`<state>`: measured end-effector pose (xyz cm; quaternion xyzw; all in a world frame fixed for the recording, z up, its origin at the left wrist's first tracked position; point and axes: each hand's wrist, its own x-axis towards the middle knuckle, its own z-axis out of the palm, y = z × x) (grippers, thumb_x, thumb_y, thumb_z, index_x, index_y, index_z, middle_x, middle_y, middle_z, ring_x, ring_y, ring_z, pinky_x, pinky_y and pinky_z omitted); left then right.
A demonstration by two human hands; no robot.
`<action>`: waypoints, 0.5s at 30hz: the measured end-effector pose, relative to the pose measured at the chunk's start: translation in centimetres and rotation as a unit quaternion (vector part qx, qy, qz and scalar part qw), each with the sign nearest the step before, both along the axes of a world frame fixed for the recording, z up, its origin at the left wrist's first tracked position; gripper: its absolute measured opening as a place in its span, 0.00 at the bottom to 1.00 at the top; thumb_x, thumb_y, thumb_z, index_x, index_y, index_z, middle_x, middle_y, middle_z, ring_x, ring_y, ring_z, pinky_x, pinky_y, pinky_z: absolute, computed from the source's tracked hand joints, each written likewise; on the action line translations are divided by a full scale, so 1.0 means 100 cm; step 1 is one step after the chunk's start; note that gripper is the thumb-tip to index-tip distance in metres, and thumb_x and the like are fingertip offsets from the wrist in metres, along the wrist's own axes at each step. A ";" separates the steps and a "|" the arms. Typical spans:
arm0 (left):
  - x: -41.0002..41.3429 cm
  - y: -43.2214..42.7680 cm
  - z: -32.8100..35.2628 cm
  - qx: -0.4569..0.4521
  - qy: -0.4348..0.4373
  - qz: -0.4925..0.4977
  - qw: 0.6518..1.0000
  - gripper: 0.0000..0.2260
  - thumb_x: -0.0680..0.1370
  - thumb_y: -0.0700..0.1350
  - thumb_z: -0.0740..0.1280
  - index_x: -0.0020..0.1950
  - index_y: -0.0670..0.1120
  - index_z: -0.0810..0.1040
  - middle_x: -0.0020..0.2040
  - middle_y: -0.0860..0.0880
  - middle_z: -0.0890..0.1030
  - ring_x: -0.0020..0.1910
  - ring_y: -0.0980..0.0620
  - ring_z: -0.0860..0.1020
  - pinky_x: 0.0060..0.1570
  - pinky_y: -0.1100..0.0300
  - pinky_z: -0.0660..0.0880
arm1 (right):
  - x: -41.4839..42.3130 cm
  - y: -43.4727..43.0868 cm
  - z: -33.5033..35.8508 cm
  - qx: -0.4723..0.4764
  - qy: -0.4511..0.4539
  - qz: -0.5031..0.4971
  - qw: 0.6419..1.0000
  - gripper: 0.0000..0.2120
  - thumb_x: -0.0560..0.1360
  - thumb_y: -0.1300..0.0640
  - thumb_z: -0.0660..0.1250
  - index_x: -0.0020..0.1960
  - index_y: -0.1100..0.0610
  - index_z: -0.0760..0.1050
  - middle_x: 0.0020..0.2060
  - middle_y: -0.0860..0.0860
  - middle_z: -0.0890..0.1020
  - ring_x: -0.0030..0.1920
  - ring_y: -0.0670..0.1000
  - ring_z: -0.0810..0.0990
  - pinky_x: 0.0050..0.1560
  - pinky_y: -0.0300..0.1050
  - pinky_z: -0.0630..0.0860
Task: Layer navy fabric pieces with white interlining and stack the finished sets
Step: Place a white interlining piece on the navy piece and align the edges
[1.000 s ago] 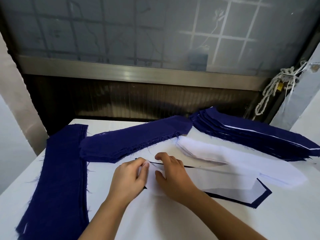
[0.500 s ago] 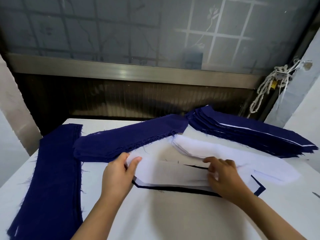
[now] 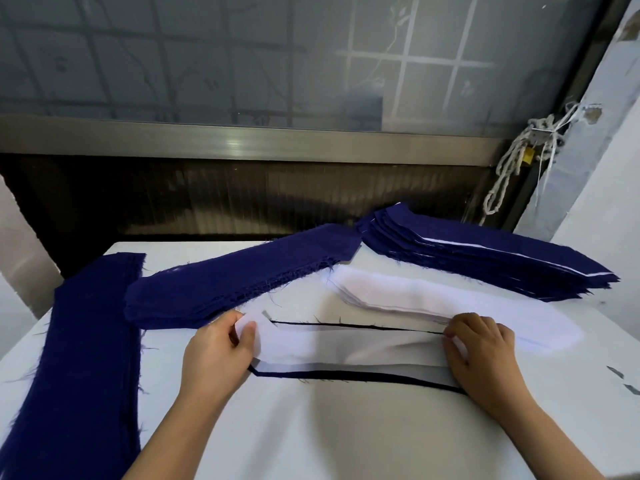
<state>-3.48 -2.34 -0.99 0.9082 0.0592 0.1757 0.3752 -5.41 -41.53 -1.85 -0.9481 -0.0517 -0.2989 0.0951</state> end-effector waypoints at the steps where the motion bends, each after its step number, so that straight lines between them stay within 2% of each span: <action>1: 0.000 0.000 0.000 -0.006 -0.003 -0.002 1.000 0.10 0.79 0.49 0.65 0.38 0.54 0.72 0.29 0.53 0.75 0.31 0.53 0.75 0.30 0.58 0.68 | 0.000 0.000 0.001 0.007 -0.006 -0.001 1.000 0.03 0.75 0.60 0.64 0.44 0.53 0.76 0.45 0.47 0.77 0.46 0.55 0.75 0.52 0.49 0.64; 4: 0.000 0.000 0.000 -0.052 -0.013 -0.001 0.999 0.11 0.80 0.50 0.65 0.37 0.52 0.72 0.29 0.50 0.74 0.30 0.49 0.73 0.31 0.55 0.70 | -0.003 0.001 0.003 0.041 -0.033 -0.029 0.998 0.03 0.78 0.59 0.65 0.45 0.53 0.74 0.43 0.46 0.78 0.47 0.52 0.76 0.58 0.49 0.62; 6: 0.001 0.000 0.000 -0.104 -0.016 0.004 0.994 0.10 0.80 0.50 0.66 0.39 0.51 0.75 0.32 0.46 0.77 0.32 0.47 0.76 0.33 0.53 0.73 | -0.005 0.000 0.004 0.069 -0.057 -0.055 0.994 0.04 0.75 0.60 0.69 0.45 0.54 0.74 0.40 0.48 0.78 0.46 0.53 0.75 0.62 0.50 0.61; 9: -0.001 0.000 0.001 -0.150 -0.032 0.016 0.988 0.08 0.80 0.48 0.67 0.40 0.51 0.77 0.35 0.49 0.79 0.33 0.53 0.76 0.31 0.60 0.72 | -0.007 -0.001 0.004 0.092 -0.081 -0.083 0.989 0.07 0.74 0.62 0.69 0.47 0.54 0.73 0.40 0.49 0.78 0.46 0.55 0.73 0.63 0.48 0.59; 12: -0.001 0.000 0.003 -0.168 -0.037 0.032 0.984 0.08 0.79 0.47 0.69 0.39 0.51 0.77 0.36 0.50 0.79 0.34 0.55 0.76 0.30 0.67 0.70 | -0.009 -0.001 0.005 0.185 -0.071 -0.116 0.973 0.09 0.75 0.59 0.67 0.54 0.53 0.72 0.42 0.48 0.77 0.53 0.55 0.67 0.62 0.53 0.63; 15: -0.001 0.001 0.002 -0.184 -0.041 0.040 0.981 0.08 0.78 0.45 0.71 0.39 0.51 0.78 0.36 0.49 0.78 0.32 0.57 0.75 0.30 0.71 0.71 | -0.012 -0.001 0.010 0.305 -0.045 -0.149 0.940 0.13 0.77 0.54 0.65 0.60 0.50 0.69 0.43 0.47 0.76 0.55 0.56 0.68 0.53 0.55 0.69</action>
